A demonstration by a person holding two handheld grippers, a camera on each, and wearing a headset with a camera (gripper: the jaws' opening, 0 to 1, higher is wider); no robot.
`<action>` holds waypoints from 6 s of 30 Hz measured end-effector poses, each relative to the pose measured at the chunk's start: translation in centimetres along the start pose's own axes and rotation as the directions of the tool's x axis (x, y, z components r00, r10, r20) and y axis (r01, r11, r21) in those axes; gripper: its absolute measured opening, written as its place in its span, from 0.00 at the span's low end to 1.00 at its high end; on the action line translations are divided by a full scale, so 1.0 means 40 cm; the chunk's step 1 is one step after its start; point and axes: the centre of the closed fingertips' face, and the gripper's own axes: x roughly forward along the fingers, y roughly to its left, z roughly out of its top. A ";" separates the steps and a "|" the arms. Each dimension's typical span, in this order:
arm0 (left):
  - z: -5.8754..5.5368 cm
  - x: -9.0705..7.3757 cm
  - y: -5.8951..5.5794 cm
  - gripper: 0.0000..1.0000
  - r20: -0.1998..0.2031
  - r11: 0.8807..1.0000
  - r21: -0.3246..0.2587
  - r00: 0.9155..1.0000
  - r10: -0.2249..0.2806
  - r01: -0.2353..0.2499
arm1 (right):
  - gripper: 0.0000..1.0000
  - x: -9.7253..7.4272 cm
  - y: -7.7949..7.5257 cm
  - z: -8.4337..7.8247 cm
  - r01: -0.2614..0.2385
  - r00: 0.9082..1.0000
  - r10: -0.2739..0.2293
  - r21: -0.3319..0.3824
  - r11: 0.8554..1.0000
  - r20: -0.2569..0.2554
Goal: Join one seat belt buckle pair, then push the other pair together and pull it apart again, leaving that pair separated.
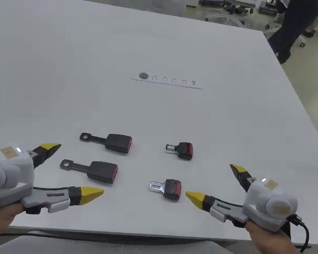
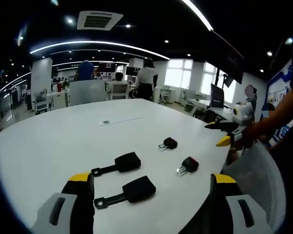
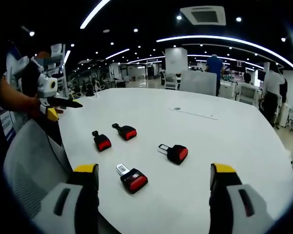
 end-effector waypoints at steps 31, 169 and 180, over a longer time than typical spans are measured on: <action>-0.014 0.015 0.011 1.00 -0.036 1.000 0.012 0.999 -0.009 0.009 | 0.97 0.029 -0.003 -0.013 -0.041 0.999 0.040 -0.023 0.999 -0.024; -0.279 0.248 0.050 0.34 -0.638 0.696 0.382 0.718 -0.278 0.609 | 0.36 0.295 0.215 -0.164 -0.595 0.786 0.494 -0.238 0.768 -0.372; -0.279 0.250 0.053 0.34 -0.642 0.700 0.377 0.716 -0.274 0.606 | 0.36 0.329 0.249 -0.150 -0.612 0.777 0.518 -0.234 0.756 -0.359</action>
